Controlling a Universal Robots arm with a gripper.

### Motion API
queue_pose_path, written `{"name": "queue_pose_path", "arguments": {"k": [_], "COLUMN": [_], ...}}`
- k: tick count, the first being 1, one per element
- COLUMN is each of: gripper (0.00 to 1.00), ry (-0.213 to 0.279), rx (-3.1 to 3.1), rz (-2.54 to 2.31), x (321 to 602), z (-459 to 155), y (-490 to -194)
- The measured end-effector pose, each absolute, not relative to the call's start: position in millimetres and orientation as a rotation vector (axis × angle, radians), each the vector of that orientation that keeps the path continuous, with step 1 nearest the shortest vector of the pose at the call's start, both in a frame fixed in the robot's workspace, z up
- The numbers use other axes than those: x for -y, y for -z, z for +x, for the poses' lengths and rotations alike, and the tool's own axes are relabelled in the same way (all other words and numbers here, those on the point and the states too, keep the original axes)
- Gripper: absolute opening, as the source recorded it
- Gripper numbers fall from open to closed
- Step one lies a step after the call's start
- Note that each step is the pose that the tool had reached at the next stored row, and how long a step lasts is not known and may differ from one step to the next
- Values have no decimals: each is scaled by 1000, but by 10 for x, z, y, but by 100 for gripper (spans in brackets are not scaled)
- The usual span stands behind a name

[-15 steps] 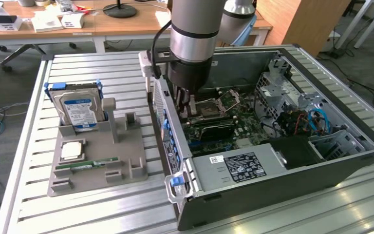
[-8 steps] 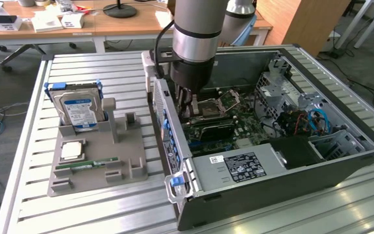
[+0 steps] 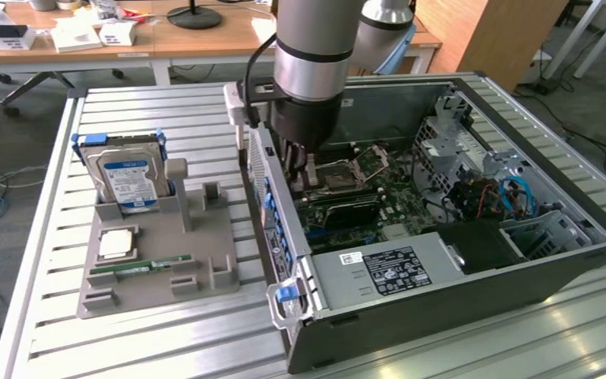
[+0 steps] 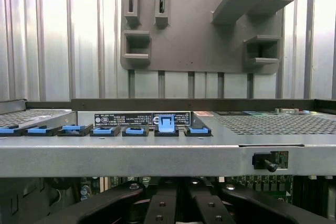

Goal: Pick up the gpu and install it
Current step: 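Press down on the gpu until it lock into place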

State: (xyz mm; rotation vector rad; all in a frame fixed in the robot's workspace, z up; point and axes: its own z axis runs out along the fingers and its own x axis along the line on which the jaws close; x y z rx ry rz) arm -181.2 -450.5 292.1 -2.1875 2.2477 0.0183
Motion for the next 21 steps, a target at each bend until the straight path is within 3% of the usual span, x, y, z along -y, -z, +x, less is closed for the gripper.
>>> {"name": "queue_pose_path", "arguments": {"k": [21], "gripper": [11], "ry": [-19], "rx": [-2249], "rz": [-2187], "x": [4504], "z": [-1794], "y": [-2880]}}
